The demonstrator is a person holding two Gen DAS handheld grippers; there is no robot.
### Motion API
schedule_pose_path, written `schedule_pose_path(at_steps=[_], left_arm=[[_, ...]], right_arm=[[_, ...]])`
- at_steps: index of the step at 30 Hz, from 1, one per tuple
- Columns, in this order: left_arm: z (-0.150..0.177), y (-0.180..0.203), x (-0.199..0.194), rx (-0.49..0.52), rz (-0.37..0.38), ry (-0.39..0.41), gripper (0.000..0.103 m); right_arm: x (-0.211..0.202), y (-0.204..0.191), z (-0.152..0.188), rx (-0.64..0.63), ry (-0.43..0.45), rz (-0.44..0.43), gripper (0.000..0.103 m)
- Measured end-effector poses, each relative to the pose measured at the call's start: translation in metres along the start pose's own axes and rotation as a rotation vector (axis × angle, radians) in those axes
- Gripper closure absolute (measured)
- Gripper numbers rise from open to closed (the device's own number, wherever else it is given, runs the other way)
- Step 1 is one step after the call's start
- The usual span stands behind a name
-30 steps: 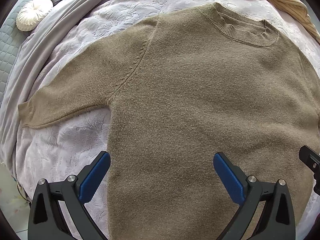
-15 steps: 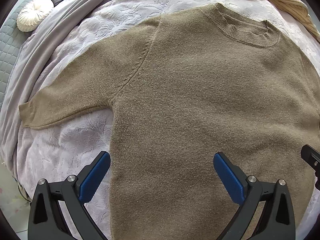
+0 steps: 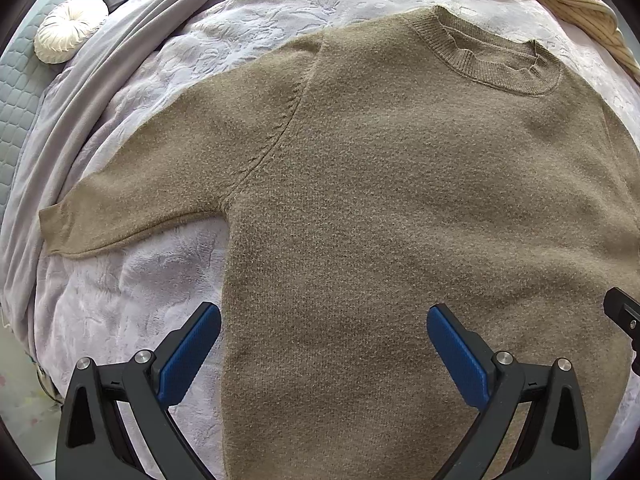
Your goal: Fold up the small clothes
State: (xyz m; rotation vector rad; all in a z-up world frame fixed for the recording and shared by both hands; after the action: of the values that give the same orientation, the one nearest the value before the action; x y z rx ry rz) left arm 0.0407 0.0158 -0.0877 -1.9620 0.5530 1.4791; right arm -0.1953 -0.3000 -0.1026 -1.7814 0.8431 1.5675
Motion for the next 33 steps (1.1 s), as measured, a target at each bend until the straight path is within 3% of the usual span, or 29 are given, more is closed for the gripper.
schedule_pose_path(at_steps=[20, 23, 33], left_arm=[[0.007, -0.010, 0.006, -0.009, -0.001, -0.037, 0.000], [0.000, -0.012, 0.009, -0.030, 0.027, 0.022, 0.000], [0.001, -0.025, 0.015, -0.047, 0.029, 0.008, 0.000]], right_arm=[[-0.003, -0.010, 0.009, -0.047, 0.015, 0.056, 0.000], [-0.002, -0.020, 0.009, -0.047, 0.014, 0.058, 0.000], [-0.001, -0.042, 0.009, -0.049, 0.000, 0.051, 0.000]])
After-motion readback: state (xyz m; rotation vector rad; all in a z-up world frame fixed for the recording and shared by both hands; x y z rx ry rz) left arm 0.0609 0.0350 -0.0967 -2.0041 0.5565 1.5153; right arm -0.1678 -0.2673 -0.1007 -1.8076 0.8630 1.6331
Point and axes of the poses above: each gripper's, at about its wrist camera, not at the fingertips, and x roughly the way its jaws point, y to its right, z to its underside, the point moved 9 cm from there along x, roughly the way its jaws point, and after that the axes turned 7 degrees about x, right-handed, at the moved point
